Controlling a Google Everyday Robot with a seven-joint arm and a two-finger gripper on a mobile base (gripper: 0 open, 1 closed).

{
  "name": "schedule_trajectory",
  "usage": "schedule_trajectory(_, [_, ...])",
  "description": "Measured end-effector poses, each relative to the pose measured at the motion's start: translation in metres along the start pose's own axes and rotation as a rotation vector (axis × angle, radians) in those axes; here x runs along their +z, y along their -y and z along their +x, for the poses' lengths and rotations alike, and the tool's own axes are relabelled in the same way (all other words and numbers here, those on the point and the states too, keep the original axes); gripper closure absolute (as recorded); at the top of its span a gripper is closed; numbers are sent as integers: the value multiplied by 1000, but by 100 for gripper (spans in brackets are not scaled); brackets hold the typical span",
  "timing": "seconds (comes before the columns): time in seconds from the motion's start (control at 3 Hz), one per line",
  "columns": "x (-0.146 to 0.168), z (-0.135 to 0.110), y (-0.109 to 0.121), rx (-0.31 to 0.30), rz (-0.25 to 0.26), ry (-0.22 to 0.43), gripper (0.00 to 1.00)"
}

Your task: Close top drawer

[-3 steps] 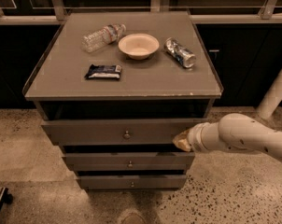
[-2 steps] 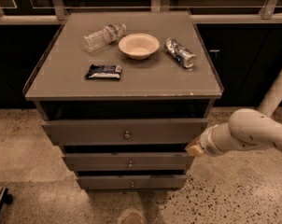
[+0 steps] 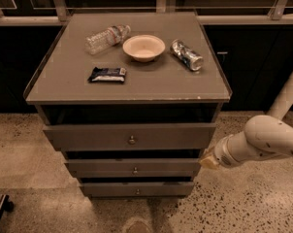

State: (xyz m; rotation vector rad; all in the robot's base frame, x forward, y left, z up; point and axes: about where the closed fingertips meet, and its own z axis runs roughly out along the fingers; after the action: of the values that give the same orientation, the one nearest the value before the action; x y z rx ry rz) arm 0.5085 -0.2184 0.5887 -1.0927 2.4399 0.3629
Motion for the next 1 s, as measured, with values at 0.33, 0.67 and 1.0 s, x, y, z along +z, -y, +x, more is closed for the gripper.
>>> schedule_trajectory(0.33, [0,0,0,0,0,0,35])
schedule_trajectory(0.67, [0,0,0,0,0,0,13])
schedule_trajectory(1.0, [0,0,0,0,0,0,0])
